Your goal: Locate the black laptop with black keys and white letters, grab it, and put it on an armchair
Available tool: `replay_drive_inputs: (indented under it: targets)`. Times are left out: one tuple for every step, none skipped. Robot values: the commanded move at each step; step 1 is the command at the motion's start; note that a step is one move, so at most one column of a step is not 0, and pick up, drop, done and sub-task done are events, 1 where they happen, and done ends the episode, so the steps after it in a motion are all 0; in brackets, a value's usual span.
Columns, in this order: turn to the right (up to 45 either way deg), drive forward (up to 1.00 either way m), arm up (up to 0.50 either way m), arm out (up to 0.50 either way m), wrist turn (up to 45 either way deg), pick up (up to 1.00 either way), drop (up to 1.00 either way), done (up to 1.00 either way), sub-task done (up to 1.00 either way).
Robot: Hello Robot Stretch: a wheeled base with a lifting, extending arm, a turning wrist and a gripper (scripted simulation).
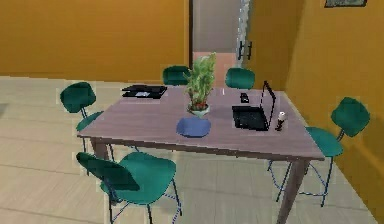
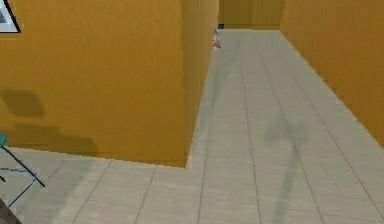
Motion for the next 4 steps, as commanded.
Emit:
replay_drive_inputs:
  targets:
    - [0.0,0.20,0.00,0.00,0.0,0.00,0.00,0.00,0.00]
    - [-45.0,0.00,0.00,0.00,0.0,0.00,0.00,0.00,0.00]
    - [-21.0,0.00,0.00,0.00,0.0,0.00,0.00,0.00,0.00]
    - [45.0,0.00,0.00,0.00,0.0,0.00,0.00,0.00,0.00]
